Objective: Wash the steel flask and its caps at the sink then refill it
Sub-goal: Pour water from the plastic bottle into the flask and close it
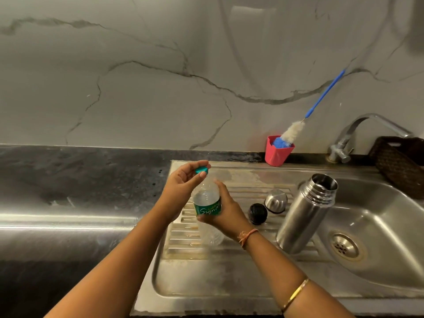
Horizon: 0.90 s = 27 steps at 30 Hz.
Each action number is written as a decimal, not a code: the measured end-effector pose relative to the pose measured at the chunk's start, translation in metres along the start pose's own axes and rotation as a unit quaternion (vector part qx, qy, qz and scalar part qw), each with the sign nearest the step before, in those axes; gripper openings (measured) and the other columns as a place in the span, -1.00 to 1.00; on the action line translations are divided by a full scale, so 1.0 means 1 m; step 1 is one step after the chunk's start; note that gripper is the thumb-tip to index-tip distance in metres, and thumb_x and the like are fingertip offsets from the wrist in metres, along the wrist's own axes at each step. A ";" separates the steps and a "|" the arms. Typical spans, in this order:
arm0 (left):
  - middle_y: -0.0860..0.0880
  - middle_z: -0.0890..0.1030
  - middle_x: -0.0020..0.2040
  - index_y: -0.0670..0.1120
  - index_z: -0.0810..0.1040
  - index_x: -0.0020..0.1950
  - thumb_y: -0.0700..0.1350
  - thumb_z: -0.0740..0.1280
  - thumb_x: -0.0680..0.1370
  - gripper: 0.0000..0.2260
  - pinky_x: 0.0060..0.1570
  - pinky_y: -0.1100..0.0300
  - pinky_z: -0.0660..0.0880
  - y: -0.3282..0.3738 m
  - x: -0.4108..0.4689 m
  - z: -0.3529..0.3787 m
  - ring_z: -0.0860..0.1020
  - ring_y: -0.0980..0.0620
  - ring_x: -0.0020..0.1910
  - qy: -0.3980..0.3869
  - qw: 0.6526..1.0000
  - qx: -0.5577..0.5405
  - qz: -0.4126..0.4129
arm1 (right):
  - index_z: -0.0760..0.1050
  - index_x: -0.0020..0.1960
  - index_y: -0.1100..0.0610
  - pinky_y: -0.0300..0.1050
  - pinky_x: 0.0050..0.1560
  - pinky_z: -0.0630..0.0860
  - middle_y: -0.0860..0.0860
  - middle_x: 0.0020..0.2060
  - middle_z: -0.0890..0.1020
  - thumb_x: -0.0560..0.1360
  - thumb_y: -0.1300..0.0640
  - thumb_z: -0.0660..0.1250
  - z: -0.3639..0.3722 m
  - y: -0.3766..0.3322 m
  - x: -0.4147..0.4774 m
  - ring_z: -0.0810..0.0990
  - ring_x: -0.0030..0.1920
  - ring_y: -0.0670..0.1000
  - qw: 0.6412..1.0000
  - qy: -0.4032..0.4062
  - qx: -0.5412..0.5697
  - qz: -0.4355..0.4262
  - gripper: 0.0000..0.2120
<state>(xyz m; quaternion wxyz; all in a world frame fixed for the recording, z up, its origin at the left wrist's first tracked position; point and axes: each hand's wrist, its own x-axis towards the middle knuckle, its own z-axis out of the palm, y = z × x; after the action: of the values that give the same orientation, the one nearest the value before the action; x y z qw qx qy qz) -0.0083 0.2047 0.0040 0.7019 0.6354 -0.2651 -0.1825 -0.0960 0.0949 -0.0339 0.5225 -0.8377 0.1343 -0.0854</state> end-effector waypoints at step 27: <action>-0.12 -0.35 0.52 -0.06 -0.21 0.56 0.31 0.18 0.51 -0.15 0.43 -0.02 -0.32 -0.163 0.008 -0.036 -0.39 -0.14 0.47 -0.148 0.806 0.553 -0.151 | 0.30 0.24 0.18 -0.26 -0.02 0.43 0.09 0.14 0.56 0.31 0.16 0.54 0.022 0.051 0.190 0.55 0.05 0.01 0.964 0.257 0.056 0.025 -0.39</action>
<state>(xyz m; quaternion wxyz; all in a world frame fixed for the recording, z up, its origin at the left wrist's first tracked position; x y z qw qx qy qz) 0.0326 0.2082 -0.1580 0.1468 0.9133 -0.3227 -0.2005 0.0833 0.0331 -0.0892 0.5184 -0.7532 0.2804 -0.2920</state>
